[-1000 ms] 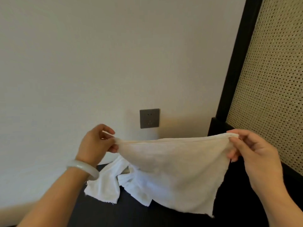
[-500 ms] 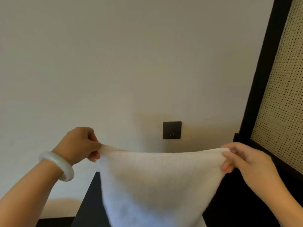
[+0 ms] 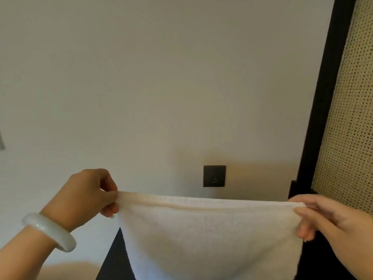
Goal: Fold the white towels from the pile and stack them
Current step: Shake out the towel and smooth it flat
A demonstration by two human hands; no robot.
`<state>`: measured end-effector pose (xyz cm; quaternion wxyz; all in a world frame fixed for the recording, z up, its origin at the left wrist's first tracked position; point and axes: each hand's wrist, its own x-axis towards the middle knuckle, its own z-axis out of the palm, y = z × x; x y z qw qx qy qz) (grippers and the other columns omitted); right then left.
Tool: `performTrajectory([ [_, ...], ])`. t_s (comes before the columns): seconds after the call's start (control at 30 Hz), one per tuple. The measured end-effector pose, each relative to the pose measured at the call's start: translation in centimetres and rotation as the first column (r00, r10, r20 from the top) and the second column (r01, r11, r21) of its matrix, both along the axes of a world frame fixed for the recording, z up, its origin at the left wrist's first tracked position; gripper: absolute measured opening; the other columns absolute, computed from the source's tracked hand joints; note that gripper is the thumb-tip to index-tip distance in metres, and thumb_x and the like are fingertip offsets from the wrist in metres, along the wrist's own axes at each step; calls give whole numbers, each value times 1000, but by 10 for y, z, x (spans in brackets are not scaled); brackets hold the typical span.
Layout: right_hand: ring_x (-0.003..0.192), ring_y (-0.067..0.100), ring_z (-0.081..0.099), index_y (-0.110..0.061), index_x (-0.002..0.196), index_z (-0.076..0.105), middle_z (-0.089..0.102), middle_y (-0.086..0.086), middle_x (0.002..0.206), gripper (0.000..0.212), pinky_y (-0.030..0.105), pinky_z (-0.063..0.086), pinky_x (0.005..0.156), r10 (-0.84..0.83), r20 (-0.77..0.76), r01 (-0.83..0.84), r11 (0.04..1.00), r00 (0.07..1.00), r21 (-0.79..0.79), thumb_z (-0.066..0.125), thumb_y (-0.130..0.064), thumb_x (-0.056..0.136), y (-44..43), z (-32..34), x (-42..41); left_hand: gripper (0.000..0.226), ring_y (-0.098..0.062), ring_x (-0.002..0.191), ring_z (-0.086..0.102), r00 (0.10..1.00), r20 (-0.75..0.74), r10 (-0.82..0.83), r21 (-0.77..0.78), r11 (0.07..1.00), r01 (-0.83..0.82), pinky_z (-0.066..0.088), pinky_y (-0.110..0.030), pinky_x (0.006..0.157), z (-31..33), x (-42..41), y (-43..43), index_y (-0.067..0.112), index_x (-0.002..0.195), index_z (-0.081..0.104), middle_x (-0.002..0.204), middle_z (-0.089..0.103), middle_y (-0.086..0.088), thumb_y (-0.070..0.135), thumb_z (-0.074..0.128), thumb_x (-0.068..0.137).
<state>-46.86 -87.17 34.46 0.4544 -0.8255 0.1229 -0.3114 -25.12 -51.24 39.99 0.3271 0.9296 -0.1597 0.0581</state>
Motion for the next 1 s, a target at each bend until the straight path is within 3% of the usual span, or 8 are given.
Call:
performTrajectory([
  [0.1,51,18,64,-36,93,75,69,10,60,14,18,50,64,-52,-29,51,999,998,-19,67,-27,84,-2,-7,14,9,-15,55,71,999,-39,-29,-71,997,26,54,-34,68,-2,11,-3,10,80,63,60,71,-3,2,61,84],
  [0.17,53,20,66,-27,98,74,69,10,60,22,13,49,61,-67,-101,68,998,993,13,65,-9,90,-10,-17,29,11,-21,60,72,991,-123,-61,-95,994,49,56,-38,79,-3,23,-9,9,81,67,63,72,-7,-1,64,83],
  [0.33,63,28,70,-11,104,72,71,15,64,20,19,56,62,-20,-96,31,993,995,118,62,1,91,-10,-8,58,14,-21,67,74,980,-188,-73,-104,993,54,56,-42,90,12,50,-23,6,77,74,69,74,-9,-7,69,79],
  [0.53,64,20,72,-12,93,71,74,10,70,18,14,55,64,43,77,-44,999,996,13,67,3,83,8,29,28,23,-18,68,73,994,17,-104,-248,963,105,60,-24,70,58,34,19,17,69,78,71,75,-9,-5,74,77],
  [0.63,68,18,73,-19,90,71,75,7,74,17,20,58,66,48,-45,-46,998,998,30,67,-3,84,25,5,1,25,-12,66,68,990,-12,-144,-154,978,140,47,-26,65,34,4,50,27,71,78,68,74,-5,2,82,70],
  [0.73,70,19,74,-20,86,72,75,5,76,20,35,59,64,37,-236,-17,996,971,86,67,0,85,41,-43,-17,23,-17,73,71,971,-176,-161,-88,985,148,52,-31,78,-23,-18,68,26,70,79,71,75,-2,3,83,70],
  [0.87,71,8,70,-27,78,71,72,-6,76,25,23,54,64,-70,-507,42,997,859,-67,73,-3,83,68,-125,-32,20,-7,72,67,943,-308,-125,93,983,160,54,-26,80,-124,-49,78,24,67,75,70,73,4,6,82,72],
  [1.0,71,-5,64,-38,73,64,67,-12,77,28,14,46,63,-125,-691,-9,982,712,-186,76,-15,83,92,-195,-62,8,-9,93,66,870,-486,-86,270,932,243,52,-20,89,-213,-86,86,21,90,72,97,69,4,15,73,85],
])
